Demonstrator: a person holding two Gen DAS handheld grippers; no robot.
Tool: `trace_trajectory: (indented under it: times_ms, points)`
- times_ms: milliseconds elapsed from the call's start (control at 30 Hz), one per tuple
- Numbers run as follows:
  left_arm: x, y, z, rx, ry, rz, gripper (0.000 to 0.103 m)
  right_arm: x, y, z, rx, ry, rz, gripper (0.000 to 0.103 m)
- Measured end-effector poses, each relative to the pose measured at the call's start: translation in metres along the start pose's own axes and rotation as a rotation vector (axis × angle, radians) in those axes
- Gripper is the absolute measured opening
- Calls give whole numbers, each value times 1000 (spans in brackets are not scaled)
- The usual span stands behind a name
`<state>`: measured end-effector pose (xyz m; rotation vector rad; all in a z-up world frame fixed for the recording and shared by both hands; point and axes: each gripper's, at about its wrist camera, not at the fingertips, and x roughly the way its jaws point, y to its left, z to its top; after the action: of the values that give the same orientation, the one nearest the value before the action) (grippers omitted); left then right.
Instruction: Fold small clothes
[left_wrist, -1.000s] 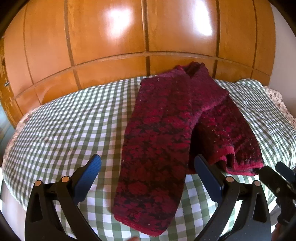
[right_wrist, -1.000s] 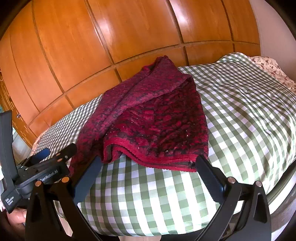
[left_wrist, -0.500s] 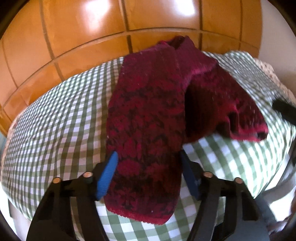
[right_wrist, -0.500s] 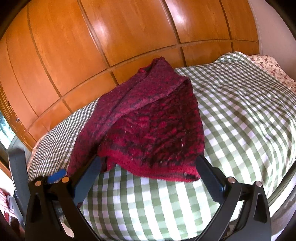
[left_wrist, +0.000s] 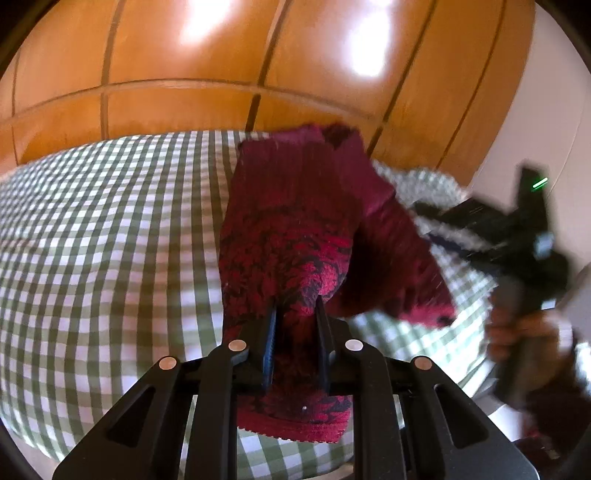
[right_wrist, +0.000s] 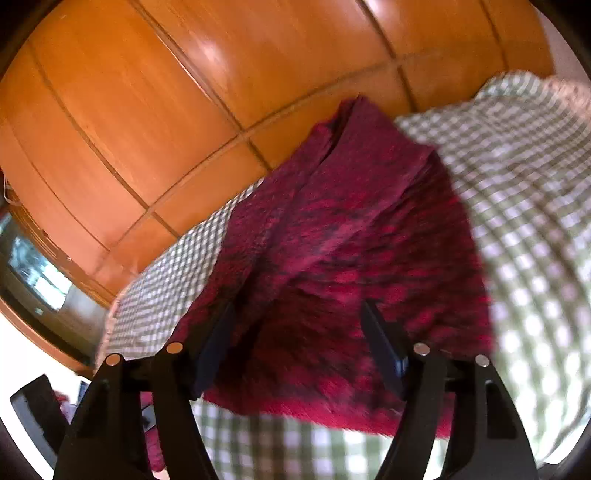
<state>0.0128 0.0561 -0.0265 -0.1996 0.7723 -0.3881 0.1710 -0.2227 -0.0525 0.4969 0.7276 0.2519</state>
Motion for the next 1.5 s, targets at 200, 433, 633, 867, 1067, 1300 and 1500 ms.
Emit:
trace_trajectory:
  times_ms: [200,433,633,867,1067,1300,1500]
  points:
    - [-25,35,41,-139,-95,-77,14,58,18,13,27,129,78,64]
    - [-28,101,103,-287,-171,-3,0,99,32,19,-28,205,44,21]
    - [-6,126,138,-270,-130,170,0,42,15,54,-104,82,40,12]
    - [7,93,108,-169,-104,158,90,-39,-61,105,-312,-185,-430,11]
    - [29,40,48,-25,40,95,90,-55,-168,171,-166,-269,-770,11]
    - [73,5,-16,162,217,203,31,-70,-256,211,146,-330,-797,67]
    - [46,20,18,58,154,115,5,-84,-237,179,128,-329,-722,90]
